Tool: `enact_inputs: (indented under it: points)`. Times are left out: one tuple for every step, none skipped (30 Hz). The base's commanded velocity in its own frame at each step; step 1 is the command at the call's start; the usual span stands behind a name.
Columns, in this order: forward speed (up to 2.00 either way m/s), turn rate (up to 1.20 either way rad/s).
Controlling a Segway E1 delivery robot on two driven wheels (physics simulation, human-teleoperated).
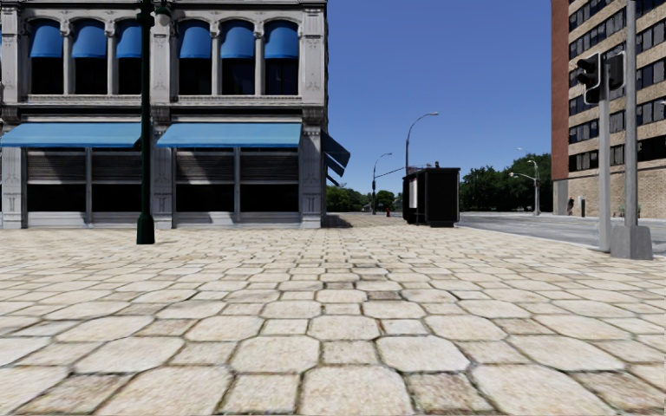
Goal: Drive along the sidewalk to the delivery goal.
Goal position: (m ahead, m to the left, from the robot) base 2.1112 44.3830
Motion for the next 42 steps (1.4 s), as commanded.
enact_inputs:
  points:
    - [2.0, 0.0]
    - [2.0, 0.0]
    - [2.0, 0.0]
    - [2.0, 0.0]
    - [2.0, 0.0]
    - [2.0, 0.0]
    - [2.0, 0.0]
    - [2.0, 0.0]
    - [2.0, 0.0]
    - [2.0, 0.0]
    - [2.0, 0.0]
    - [2.0, 0.0]
    - [2.0, 0.0]
    - [2.0, 0.0]
    - [2.0, 0.0]
    - [2.0, 0.0]
    - [2.0, 0.0]
    - [2.0, 0.0]
    - [2.0, 0.0]
    - [2.0, 0.0]
    - [2.0, 0.0]
    - [2.0, 0.0]
    - [2.0, 0.0]
    - [2.0, 0.0]
    - [2.0, 0.0]
    - [2.0, 0.0]
    - [2.0, 0.0]
    - [2.0, 0.0]
    - [2.0, 0.0]
    - [2.0, 0.0]
    - [2.0, 0.0]
    - [2.0, 0.0]
    - [2.0, 0.0]
    - [2.0, 0.0]
    - [2.0, 0.0]
    - [2.0, 0.15]
    - [2.0, 0.36]
    - [2.0, 0.6]
    - [2.0, 0.83]
    - [2.0, 1.04]
    - [2.0, 1.2]
    - [2.0, 1.2]
